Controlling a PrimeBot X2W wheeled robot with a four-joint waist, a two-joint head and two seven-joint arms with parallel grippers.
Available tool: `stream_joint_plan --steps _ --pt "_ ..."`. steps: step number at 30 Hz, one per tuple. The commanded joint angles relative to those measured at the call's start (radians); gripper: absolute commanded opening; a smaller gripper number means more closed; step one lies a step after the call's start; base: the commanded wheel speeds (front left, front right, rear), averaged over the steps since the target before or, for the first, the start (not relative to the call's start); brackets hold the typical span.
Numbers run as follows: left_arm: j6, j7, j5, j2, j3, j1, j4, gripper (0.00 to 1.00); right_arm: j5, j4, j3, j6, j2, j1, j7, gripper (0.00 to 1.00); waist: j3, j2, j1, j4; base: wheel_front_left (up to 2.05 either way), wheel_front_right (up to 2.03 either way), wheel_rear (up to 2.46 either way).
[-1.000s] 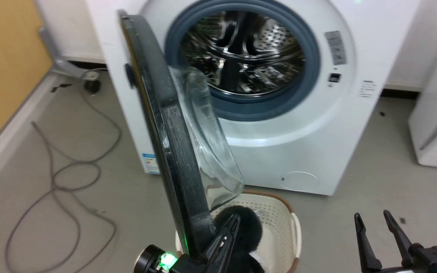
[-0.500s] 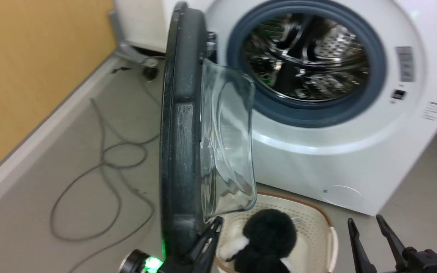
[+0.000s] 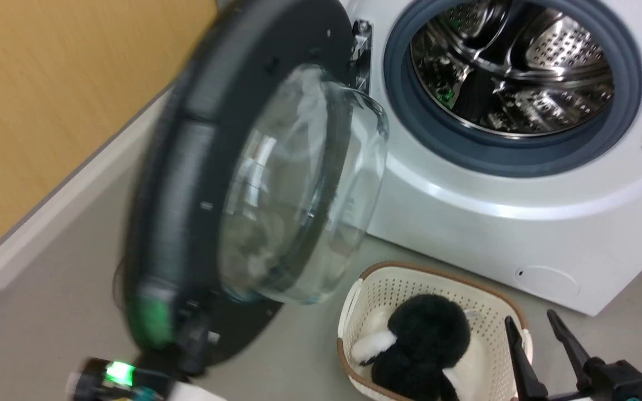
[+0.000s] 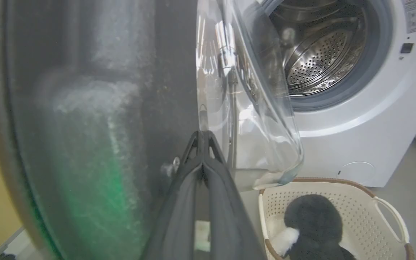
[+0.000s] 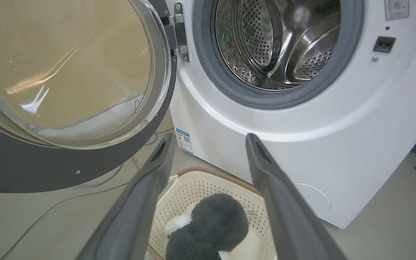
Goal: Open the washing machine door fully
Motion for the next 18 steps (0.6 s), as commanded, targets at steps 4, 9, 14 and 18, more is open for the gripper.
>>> stream_joint_plan --steps 4,9,14,18 --pt "0.016 -0.004 -0.059 0.019 0.090 -0.058 0.031 0.00 -0.020 0.001 -0.002 0.001 0.003 -0.031 -0.004 1.00 0.042 0.0000 0.0000 -0.001 0.00 0.00 0.00" --pt "0.024 -0.004 -0.110 0.035 0.185 -0.133 0.076 0.00 -0.038 0.001 -0.004 0.001 0.003 -0.054 -0.004 1.00 0.088 0.0000 0.0000 -0.021 0.00 0.00 0.00" --pt "0.034 -0.004 -0.147 0.055 0.284 -0.208 0.135 0.00 -0.055 -0.002 -0.013 0.001 0.001 -0.078 -0.004 1.00 0.136 0.0000 0.0000 -0.050 0.00 0.00 0.00" --pt "0.039 -0.004 -0.169 0.075 0.363 -0.251 0.192 0.00 -0.059 -0.005 -0.023 0.001 -0.005 -0.096 -0.004 1.00 0.169 0.0000 0.0000 -0.071 0.00 0.00 0.00"
